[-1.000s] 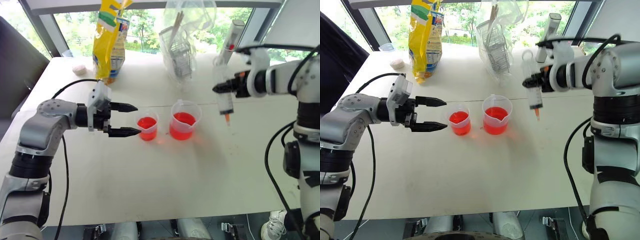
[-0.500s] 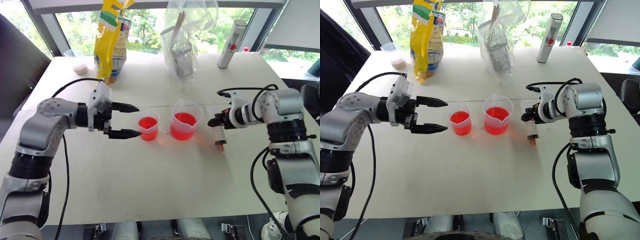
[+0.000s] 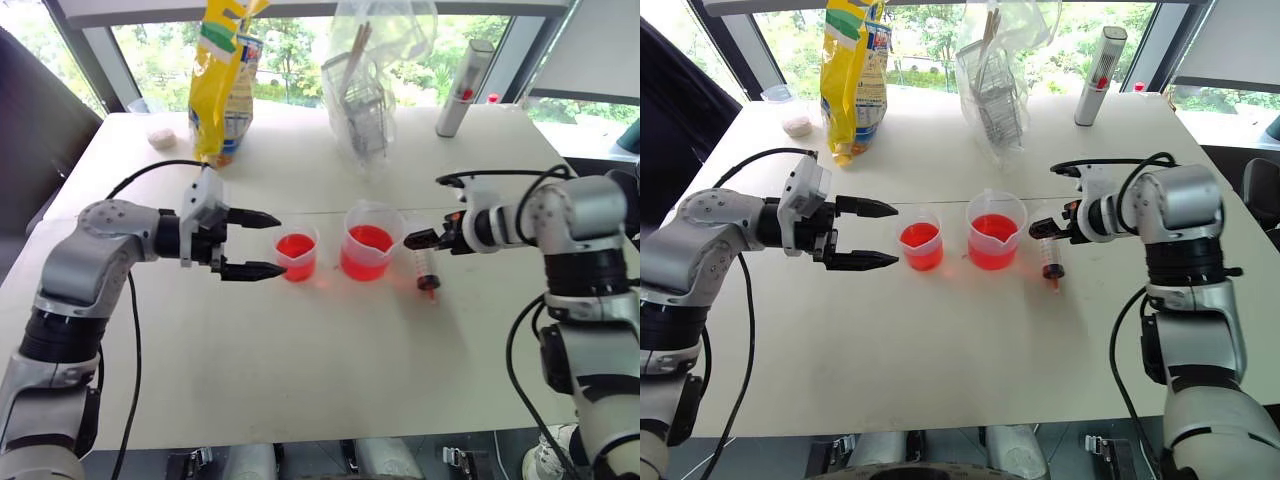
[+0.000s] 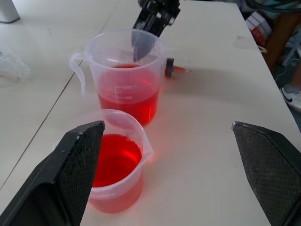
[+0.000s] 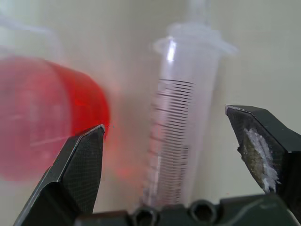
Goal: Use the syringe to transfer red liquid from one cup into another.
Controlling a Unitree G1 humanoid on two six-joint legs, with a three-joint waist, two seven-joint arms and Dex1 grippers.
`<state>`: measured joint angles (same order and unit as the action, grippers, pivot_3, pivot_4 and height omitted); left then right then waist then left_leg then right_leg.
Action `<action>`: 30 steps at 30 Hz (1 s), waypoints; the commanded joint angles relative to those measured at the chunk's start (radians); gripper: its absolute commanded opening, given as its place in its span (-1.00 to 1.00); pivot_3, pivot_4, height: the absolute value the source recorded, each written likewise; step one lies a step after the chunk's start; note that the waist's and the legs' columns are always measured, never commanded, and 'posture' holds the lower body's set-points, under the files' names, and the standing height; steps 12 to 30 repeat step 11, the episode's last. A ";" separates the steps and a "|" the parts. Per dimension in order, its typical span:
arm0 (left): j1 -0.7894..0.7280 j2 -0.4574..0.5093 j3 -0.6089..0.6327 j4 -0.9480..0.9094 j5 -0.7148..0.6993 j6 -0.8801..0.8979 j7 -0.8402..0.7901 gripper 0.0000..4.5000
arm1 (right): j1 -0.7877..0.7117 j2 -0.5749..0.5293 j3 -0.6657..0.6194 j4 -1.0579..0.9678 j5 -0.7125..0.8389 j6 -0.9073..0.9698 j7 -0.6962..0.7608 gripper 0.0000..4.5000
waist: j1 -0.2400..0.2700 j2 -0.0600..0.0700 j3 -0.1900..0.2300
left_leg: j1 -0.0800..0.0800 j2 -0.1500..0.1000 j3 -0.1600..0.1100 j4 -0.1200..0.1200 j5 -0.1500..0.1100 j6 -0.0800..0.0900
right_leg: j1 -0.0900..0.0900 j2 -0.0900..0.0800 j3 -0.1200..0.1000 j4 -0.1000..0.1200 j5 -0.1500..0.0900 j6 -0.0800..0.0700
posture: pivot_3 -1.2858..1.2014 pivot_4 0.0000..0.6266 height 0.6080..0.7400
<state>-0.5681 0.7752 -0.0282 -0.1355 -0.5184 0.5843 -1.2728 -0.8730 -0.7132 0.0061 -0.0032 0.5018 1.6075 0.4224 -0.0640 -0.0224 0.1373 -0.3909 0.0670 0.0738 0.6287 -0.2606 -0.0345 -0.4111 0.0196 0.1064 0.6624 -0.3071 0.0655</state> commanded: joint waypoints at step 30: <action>0.083 0.025 0.062 -0.156 -0.068 0.085 0.112 1.00 | 0.335 -0.248 -0.447 -0.783 0.413 0.007 0.205 0.98 | -0.005 -0.001 0.000 | 0.004 0.001 -0.001 0.000 0.000 0.000 | 0.004 0.000 0.000 0.000 0.000 0.000 | 0.03 -0.52 0.98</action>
